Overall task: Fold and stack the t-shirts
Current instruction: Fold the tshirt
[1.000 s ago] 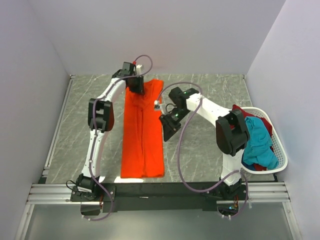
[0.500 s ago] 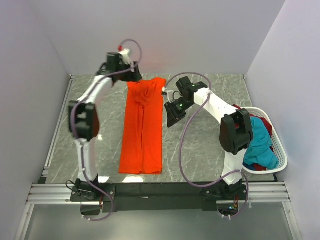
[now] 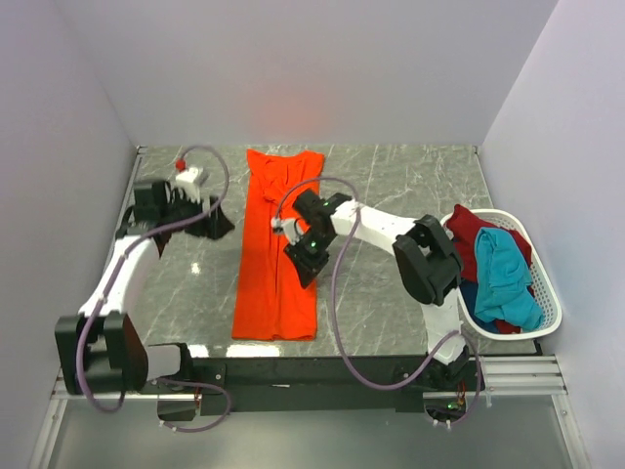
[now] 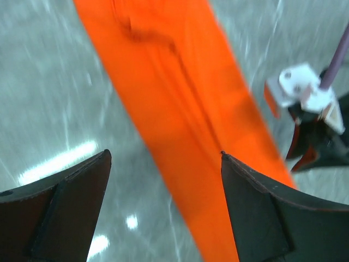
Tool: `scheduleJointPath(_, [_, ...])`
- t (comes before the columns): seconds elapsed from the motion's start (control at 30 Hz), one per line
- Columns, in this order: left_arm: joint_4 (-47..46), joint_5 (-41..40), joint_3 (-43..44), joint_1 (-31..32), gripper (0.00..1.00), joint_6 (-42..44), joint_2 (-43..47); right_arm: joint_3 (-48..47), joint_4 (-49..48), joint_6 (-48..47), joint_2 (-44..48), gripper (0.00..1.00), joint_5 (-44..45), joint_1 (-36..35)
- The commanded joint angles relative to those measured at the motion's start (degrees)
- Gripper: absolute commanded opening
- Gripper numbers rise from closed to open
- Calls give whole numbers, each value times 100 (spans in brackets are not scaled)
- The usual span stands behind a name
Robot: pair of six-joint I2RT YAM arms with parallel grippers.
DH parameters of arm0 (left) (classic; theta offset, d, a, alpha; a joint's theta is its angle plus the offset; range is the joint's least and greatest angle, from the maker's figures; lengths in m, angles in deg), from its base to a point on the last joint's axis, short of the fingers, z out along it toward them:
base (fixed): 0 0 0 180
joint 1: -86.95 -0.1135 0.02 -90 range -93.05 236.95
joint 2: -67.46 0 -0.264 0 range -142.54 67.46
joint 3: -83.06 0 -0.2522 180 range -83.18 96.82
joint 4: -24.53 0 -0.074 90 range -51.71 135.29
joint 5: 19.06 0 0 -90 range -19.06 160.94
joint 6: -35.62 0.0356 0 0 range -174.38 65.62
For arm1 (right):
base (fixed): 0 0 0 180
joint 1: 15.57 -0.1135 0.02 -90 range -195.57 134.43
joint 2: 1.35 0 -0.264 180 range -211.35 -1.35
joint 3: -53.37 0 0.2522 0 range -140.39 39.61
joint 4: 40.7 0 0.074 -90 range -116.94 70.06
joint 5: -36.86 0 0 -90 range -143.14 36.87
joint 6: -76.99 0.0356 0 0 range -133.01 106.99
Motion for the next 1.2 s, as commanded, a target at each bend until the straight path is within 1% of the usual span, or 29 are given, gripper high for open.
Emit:
scheduleJointPath(0.0, [269, 493, -614, -123, 88, 1112, 1035, 276, -161, -64, -165, 32, 295, -327])
scheduleJointPath(0.07, [514, 414, -834, -167, 88, 1307, 1345, 312, -135, -64, -288, 32, 461, -398])
scheduleJointPath(0.1, [664, 474, -965, -220, 89, 1490, 1555, 312, -65, -56, -419, 32, 532, -407])
scheduleJointPath(0.17, [971, 667, -1002, -378, 90, 1728, 1679, 285, 32, -38, -508, 31, 733, -381])
scheduleJointPath(0.2, [1338, 842, -1010, -422, 91, 1973, 1750, 277, 197, -81, -578, 31, 787, -381])
scheduleJointPath(0.33, [1895, 1037, -940, -545, 94, 2414, 1838, 521, 445, -257, -597, 32, 1173, -267])
scheduleJointPath(0.43, [2254, 1169, -844, -572, 97, 2730, 1803, 767, 489, -450, -430, 32, 1411, -161])
scheduleJointPath(0.47, [2369, 1204, -765, -572, 99, 2966, 1777, 812, 480, -555, -247, 32, 1420, -161])
scheduleJointPath(0.53, [2894, 1396, -677, -572, 99, 3379, 1707, 830, 541, -653, -27, 35, 1149, -179])
scheduleJointPath(0.57, [3141, 1459, -650, -572, 99, 4034, 1689, 813, 629, -766, 262, 37, 965, -196])
scheduleJointPath(0.63, [3494, 1591, -755, -572, 99, 4653, 1759, 830, 656, -898, 658, 40, 509, -240])
scheduleJointPath(0.67, [3844, 1652, -930, -563, 99, 5274, 1837, 882, 613, -1065, 1121, 41, 419, -258])
scheduleJointPath(0.73, [4179, 1635, -1115, -476, 99, 5936, 2215, 1206, 472, -1276, 1651, 46, 505, -328])
scheduleJointPath(0.77, [4268, 1548, -1316, -397, 99, 6374, 2390, 1356, 298, -1608, 2167, 47, 611, -354])
scheduleJointPath(0.8, [4243, 1504, -1423, -300, 98, 6509, 2740, 1540, 157, -1768, 2416, 47, 777, -389])
scheduleJointPath(0.83, [4173, 1451, -1537, -3, 98, 6606, 2909, 2003, -19, -1935, 2670, 47, 935, -451])
scheduleJointPath(0.87, [3911, 1381, -1764, 217, 97, 6598, 3058, 2252, -395, -2267, 2890, 47, 1189, -538])
scheduleJointPath(0.9, [3743, 1224, -1888, 489, 95, 6459, 3295, 2454, -529, -2436, 3267, 47, 1227, -591])
scheduleJointPath(0.93, [3594, 1100, -2003, 1127, 93, 6301, 3376, 2796, -644, -2568, 3427, 48, 1218, -635])
scheduleJointPath(1.0, [3234, 706, -2258, 1798, 88, 5879, 3420, 3061, -960, -2806, 3744, 48, 1270, -907])
scheduleJointPath(1.03, [3084, 582, -2320, 2367, 86, 5608, 3412, 3324, -1109, -2833, 3824, 48, 1349, -1013])
scheduleJointPath(1.1, [2786, 301, -2504, 2819, 81, 5483, 3350, 3632, -1557, -2938, 4078, 48, 1533, -1329])
scheduleJointPath(1.13, [2697, 238, -2566, 3169, 80, 5465, 3359, 3982, -1724, -2999, 4166, 48, 1595, -1452])
scheduleJointPath(1.17, [2609, 151, -2697, 3329, 76, 5465, 3350, 4168, -2039, -3165, 4367, 48, 1674, -1566])
